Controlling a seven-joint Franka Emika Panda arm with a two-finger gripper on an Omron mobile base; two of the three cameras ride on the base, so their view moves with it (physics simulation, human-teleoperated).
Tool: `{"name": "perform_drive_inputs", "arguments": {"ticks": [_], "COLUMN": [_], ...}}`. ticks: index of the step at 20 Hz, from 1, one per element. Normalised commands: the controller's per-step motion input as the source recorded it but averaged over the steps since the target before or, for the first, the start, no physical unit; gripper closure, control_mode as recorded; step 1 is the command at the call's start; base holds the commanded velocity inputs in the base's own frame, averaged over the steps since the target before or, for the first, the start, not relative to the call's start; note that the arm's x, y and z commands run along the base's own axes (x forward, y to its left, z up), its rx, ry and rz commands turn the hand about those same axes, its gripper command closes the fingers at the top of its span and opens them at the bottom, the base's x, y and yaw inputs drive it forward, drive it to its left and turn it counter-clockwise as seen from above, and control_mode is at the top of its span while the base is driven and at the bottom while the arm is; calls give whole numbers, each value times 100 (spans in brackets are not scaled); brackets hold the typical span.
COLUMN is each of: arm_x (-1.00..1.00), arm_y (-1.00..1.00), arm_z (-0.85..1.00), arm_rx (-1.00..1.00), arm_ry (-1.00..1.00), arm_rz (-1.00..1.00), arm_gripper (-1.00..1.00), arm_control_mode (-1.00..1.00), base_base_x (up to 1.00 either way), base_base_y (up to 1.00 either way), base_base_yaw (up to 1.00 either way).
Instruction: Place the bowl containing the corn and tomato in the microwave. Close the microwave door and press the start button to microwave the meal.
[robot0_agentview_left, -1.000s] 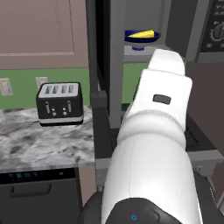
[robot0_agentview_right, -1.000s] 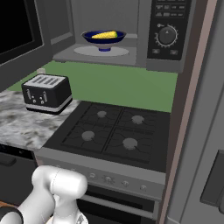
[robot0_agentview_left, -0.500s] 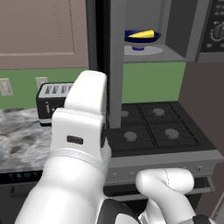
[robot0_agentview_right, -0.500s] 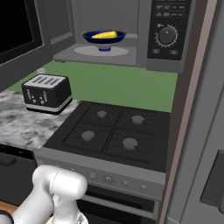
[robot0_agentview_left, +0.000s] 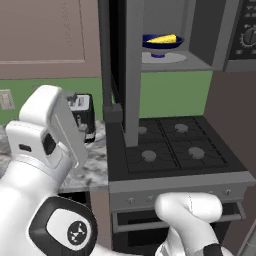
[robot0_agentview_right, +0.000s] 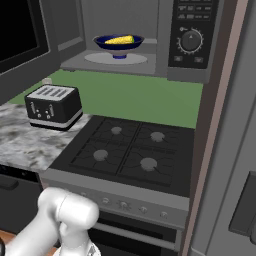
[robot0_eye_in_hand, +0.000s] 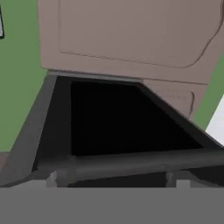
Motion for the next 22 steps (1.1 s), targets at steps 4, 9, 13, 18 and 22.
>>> {"name": "perform_drive_inputs", "arguments": {"ticks": [4, 9, 13, 18, 22], "arm_x": [77, 78, 78, 63, 47], "arm_y": [44, 42, 24, -2, -42], "arm_z": [-9, -2, 0, 0, 0], "arm_rx": [-7, -8, -5, -3, 0], "arm_ry": [0, 0, 0, 8, 11], "arm_rz": [-16, -16, -17, -20, -20], "arm_gripper": [-100, -100, -100, -100, -100], "arm_control_mode": [-100, -100, -100, -100, -100], "base_base_x": [0, 0, 0, 0, 0], "base_base_y": [0, 0, 0, 0, 0], "base_base_yaw": [0, 0, 0, 0, 0]}}
